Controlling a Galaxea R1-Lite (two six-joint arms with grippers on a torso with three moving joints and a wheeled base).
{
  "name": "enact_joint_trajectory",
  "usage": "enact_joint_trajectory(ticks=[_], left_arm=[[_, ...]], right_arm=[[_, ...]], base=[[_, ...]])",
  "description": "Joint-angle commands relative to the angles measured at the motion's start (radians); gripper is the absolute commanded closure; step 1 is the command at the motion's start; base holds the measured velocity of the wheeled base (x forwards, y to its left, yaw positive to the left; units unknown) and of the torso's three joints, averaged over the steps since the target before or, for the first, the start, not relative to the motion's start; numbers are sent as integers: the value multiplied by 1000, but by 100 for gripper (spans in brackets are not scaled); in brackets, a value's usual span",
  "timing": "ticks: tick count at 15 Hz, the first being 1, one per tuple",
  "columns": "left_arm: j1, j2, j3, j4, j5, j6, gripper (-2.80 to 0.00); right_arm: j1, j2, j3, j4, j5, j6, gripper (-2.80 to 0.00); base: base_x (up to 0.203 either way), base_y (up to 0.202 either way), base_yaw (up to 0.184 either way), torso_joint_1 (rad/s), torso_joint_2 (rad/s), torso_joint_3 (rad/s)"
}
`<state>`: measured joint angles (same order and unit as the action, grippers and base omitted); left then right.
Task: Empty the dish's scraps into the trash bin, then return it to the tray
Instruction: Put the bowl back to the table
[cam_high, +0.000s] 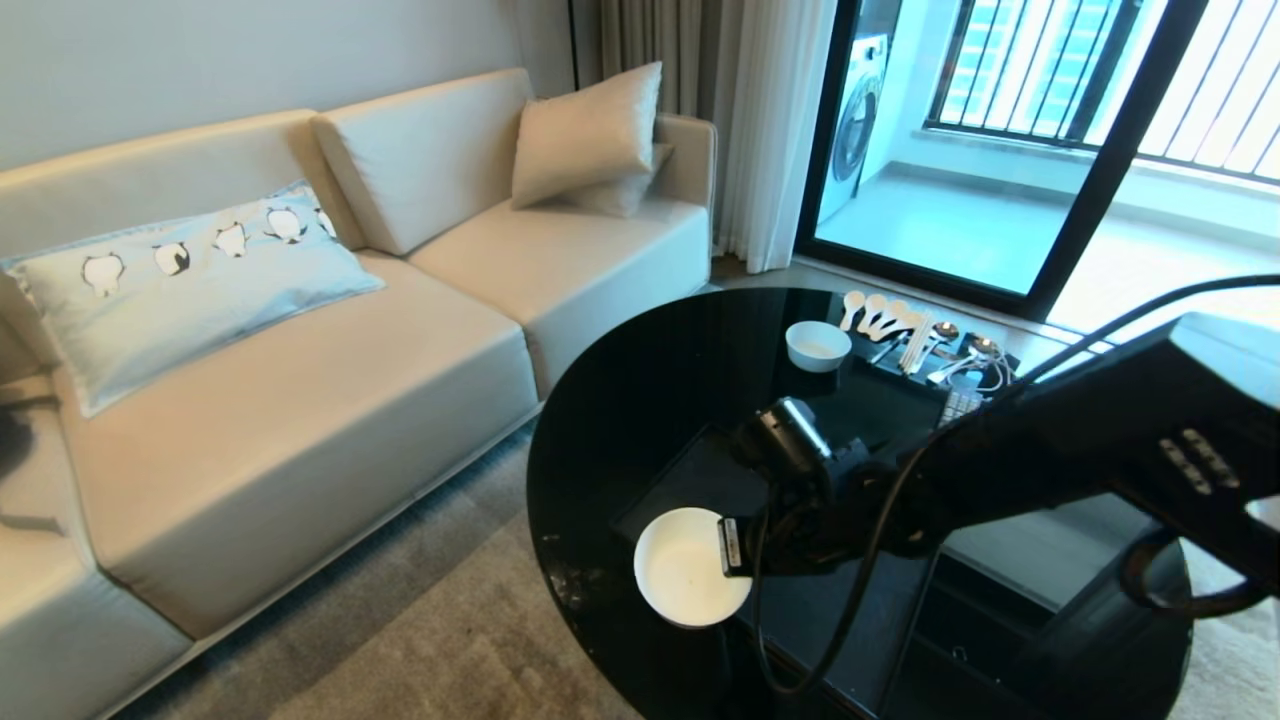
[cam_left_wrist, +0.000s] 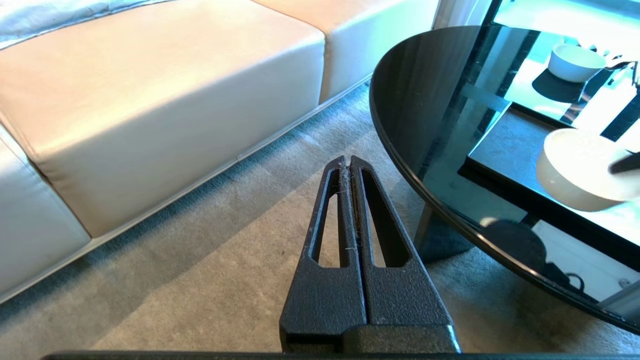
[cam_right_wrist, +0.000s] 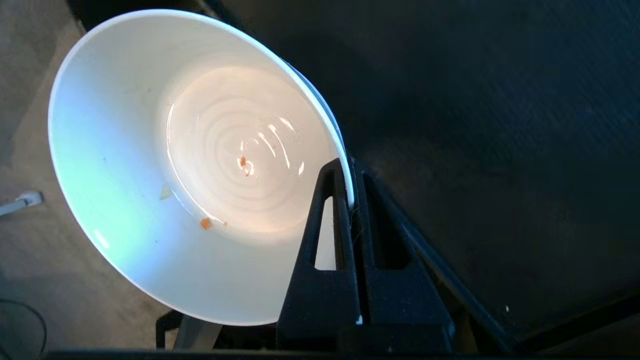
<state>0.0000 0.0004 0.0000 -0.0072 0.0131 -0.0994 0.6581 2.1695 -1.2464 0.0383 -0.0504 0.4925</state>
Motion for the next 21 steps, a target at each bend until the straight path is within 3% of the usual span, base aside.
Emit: enact_joint_trajectory(ticks=[1,3,10,17,21], left_arm=[[0,0,0,0,1,0,0],[0,0,0,0,1,-1,0],[0,0,0,0,1,-1,0],[0,0,0,0,1,-2,0],[0,0,0,0,1,-2,0]], right_arm=[[-21,99,-86,-1,-23,23,0],[-63,116,-131,-1,-27,63,0],[-231,73,-114,7,-31,66,0],[-266,94,41,-70,-76,64,0],[-287,95,50,-84,-75,65,0]], base=[[0,0,0,0,0,0],[0,0,0,0,0,0],[0,0,0,0,0,0],[0,0,0,0,0,0],[0,0,0,0,0,0]])
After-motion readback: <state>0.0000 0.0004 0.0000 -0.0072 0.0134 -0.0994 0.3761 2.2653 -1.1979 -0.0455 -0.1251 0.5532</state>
